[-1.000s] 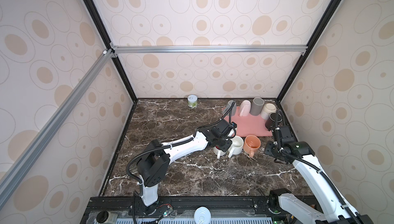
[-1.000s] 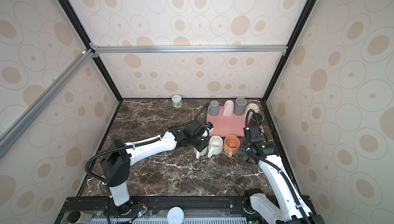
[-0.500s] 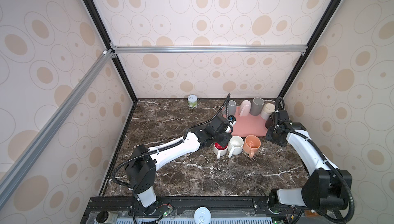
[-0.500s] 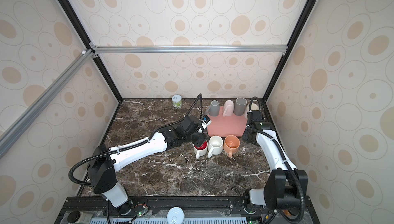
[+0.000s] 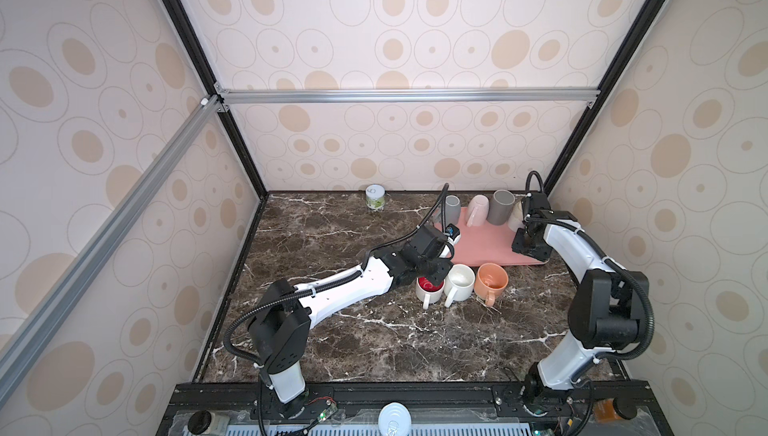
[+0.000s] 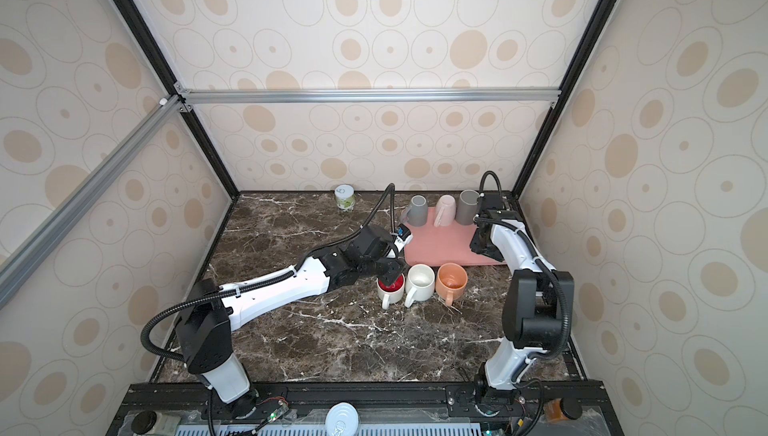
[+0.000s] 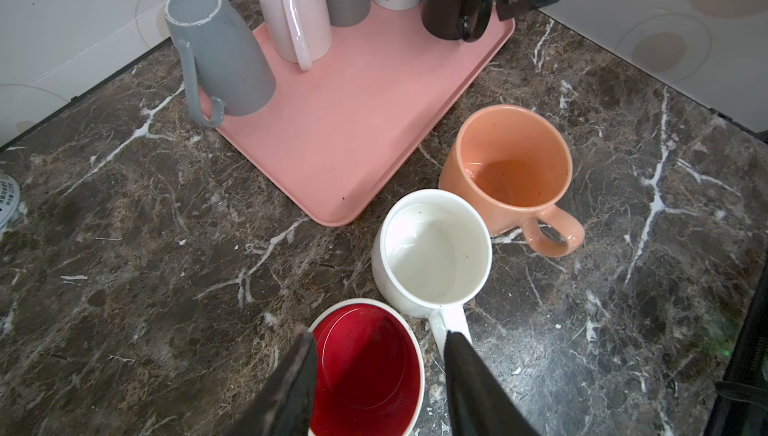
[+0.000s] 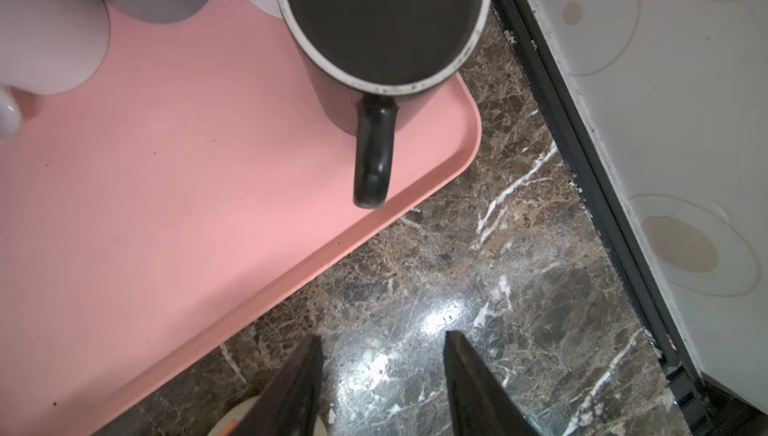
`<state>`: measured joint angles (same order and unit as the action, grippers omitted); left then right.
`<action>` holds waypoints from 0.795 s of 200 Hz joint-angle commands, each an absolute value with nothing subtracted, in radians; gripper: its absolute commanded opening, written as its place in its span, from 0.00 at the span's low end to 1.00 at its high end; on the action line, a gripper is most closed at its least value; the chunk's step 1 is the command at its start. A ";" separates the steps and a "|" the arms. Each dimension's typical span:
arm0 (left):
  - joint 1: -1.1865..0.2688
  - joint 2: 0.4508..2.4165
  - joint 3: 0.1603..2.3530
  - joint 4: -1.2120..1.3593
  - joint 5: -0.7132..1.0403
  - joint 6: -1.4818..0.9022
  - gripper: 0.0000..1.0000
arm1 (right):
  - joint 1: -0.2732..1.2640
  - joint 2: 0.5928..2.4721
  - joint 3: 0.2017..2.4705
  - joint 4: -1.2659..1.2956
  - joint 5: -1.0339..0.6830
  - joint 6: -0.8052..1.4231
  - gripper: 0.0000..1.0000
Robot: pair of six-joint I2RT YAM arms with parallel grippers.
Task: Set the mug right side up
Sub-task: 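Move the right gripper onto the upside-down black mug on the tray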
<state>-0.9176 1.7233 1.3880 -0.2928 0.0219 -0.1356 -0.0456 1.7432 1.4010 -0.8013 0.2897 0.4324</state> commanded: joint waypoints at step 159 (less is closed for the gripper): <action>-0.810 1.735 1.301 -0.225 0.094 -0.109 0.51 | -0.091 2.063 1.676 -0.921 0.348 0.429 0.13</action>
<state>-0.8185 1.7245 1.3075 -0.2401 0.0807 -0.1249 -0.0929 2.0777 1.6997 -0.8978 0.3725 0.4248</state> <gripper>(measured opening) 0.509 0.174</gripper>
